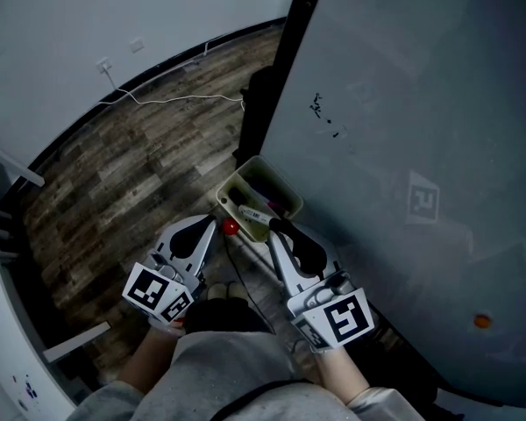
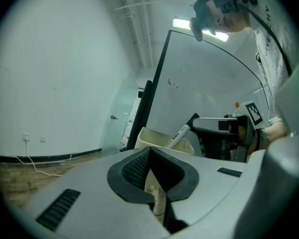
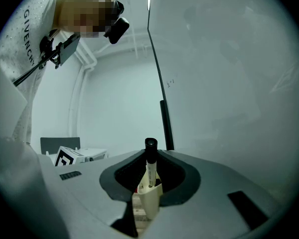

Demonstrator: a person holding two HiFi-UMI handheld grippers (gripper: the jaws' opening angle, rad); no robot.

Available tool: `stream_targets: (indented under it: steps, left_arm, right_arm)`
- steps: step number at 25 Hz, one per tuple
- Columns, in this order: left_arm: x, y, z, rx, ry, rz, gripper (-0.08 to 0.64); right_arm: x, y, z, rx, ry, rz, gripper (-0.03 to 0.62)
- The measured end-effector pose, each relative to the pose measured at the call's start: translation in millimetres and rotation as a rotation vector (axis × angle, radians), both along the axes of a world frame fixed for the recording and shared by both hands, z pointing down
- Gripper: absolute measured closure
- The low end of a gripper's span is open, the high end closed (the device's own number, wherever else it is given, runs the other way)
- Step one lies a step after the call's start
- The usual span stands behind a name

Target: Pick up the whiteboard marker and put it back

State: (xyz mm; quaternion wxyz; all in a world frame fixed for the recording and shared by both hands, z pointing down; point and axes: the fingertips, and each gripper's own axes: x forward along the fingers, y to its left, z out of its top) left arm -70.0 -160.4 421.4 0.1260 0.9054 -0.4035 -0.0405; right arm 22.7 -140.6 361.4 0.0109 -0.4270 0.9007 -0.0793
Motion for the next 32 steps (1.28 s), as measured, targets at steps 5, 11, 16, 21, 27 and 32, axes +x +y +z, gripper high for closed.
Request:
stream_targets:
  steps: [5, 11, 16, 21, 27, 32]
  left_arm:
    - [-2, 0, 6, -0.012, -0.003, -0.006, 0.545]
    - [-2, -1, 11, -0.020, -0.004, -0.009, 0.545]
    - [-1, -1, 14, -0.027, -0.003, -0.007, 0.545]
    - [-2, 0, 18, -0.035, -0.004, -0.009, 0.545]
    - [-4, 1, 21, -0.044, -0.003, -0.014, 0.545]
    - [-5, 3, 23, -0.050, -0.002, -0.016, 0.545]
  right_arm:
    - [0, -1, 7, -0.012, 0.002, 0.003, 0.517]
    - [0, -2, 15, -0.022, 0.012, 0.001, 0.517]
    - [0, -2, 18, -0.031, 0.014, -0.001, 0.517]
    - [-3, -2, 17, -0.030, 0.006, -0.008, 0.517]
    - [-8, 0, 16, -0.015, 0.009, -0.024, 0.517]
    - [-9, 1, 18, -0.024, 0.015, -0.026, 0.517]
